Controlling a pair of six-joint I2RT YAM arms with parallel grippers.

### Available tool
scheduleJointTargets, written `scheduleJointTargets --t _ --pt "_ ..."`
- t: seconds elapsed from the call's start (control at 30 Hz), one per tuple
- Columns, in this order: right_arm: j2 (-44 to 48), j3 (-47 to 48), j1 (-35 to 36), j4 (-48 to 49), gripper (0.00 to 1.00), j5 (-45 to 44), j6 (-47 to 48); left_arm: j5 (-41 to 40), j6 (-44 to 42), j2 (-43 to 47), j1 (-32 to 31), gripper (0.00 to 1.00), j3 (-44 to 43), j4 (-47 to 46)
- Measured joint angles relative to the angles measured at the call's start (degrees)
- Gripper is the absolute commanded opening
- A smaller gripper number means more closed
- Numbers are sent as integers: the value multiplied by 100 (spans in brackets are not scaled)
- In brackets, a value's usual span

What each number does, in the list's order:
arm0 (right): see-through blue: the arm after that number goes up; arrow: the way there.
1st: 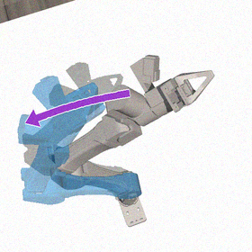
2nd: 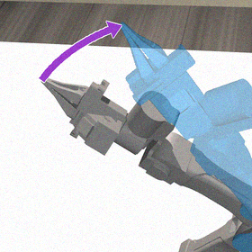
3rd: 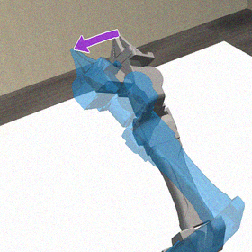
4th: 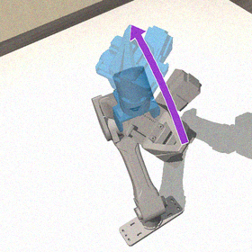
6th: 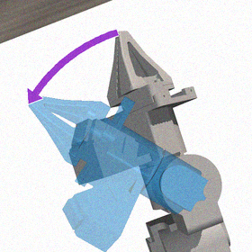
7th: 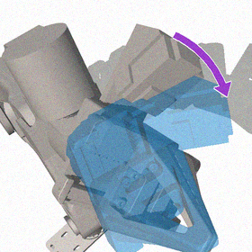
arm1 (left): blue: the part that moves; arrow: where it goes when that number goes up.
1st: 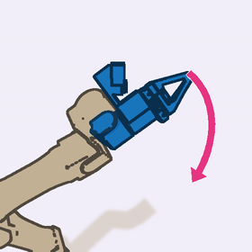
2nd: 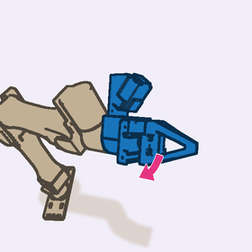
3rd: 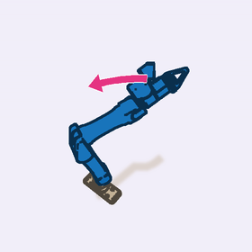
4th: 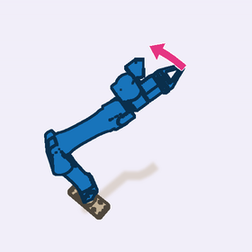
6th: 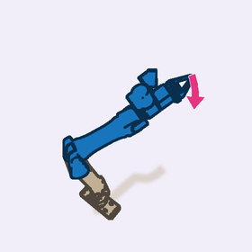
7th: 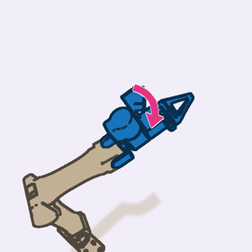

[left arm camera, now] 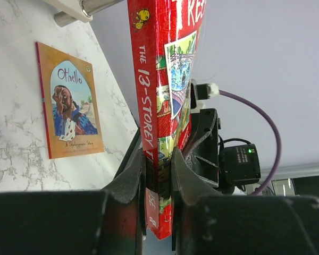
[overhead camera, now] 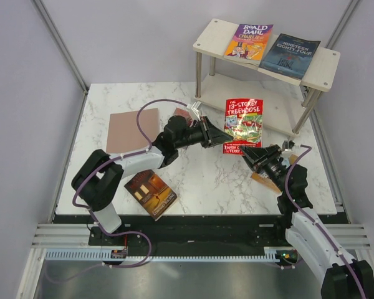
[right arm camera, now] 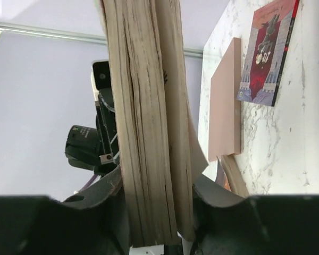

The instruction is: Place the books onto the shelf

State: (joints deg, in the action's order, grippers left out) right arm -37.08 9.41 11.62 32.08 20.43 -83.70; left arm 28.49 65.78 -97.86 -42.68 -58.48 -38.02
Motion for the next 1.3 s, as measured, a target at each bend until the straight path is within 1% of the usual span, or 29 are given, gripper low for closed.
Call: scheduleJointTargets --t 0.1,0.17,0.2,0.23,0.27,0.33,0.37,0.43,0.47,0.5,0.57,0.63,0.67,0.73,0.77,0.87,0.93,0.97,1.03,1.2,1.3 --pt "76 179 0 -258 37 -39 46 -37 22 0 17 2 35 -11" --pt "245 389 0 -671 28 -81 179 -42 66 0 17 2 50 -66" --pt "334 492 2 -892 22 -105 275 -39 83 0 17 3 59 -111" --pt "407 612 7 -1128 5 -116 369 -33 109 9 13 5 68 -168" --pt "461 732 9 -1357 0 -122 463 -35 125 24 7 10 79 -201" --pt "505 942 15 -1703 0 -118 608 -39 142 61 0 18 107 -267" --pt "507 1047 17 -1860 0 -103 673 -44 160 85 0 29 136 -297" --pt "505 1178 22 -2063 0 -63 743 -52 181 136 0 43 195 -350" --pt "505 1220 24 -2122 0 -26 754 -52 177 157 0 55 225 -358" --pt "503 1248 24 -2146 0 20 774 -52 166 179 7 61 269 -343" --pt "498 1318 24 -2201 0 70 817 -52 55 210 22 71 361 -177" --pt "468 1373 15 -2337 0 87 916 -87 -48 251 61 76 448 35" --pt "442 1399 17 -2404 0 118 973 -114 -129 304 92 81 492 192" --pt "389 1486 17 -2540 0 216 1104 -195 -332 522 181 85 647 518" --pt "369 1563 17 -2612 0 256 1180 -275 -446 686 232 89 748 688" --pt "334 1921 15 -2774 0 363 1416 -570 -802 1276 444 95 1099 1200" --pt "315 2376 15 -2898 0 448 1674 -828 -1049 1766 599 95 1362 1569" --pt "315 2450 15 -2905 0 463 1716 -975 -1169 1965 662 95 1453 1714" --pt "269 2879 15 -3005 0 520 1958 -1200 -1381 2267 721 95 1587 1954" --pt "37 3856 15 -3154 0 479 2468 -1318 -1644 2389 702 94 1923 2166" --pt "-170 4365 17 -3425 0 210 2732 -1318 -1655 2315 688 93 2229 2197"
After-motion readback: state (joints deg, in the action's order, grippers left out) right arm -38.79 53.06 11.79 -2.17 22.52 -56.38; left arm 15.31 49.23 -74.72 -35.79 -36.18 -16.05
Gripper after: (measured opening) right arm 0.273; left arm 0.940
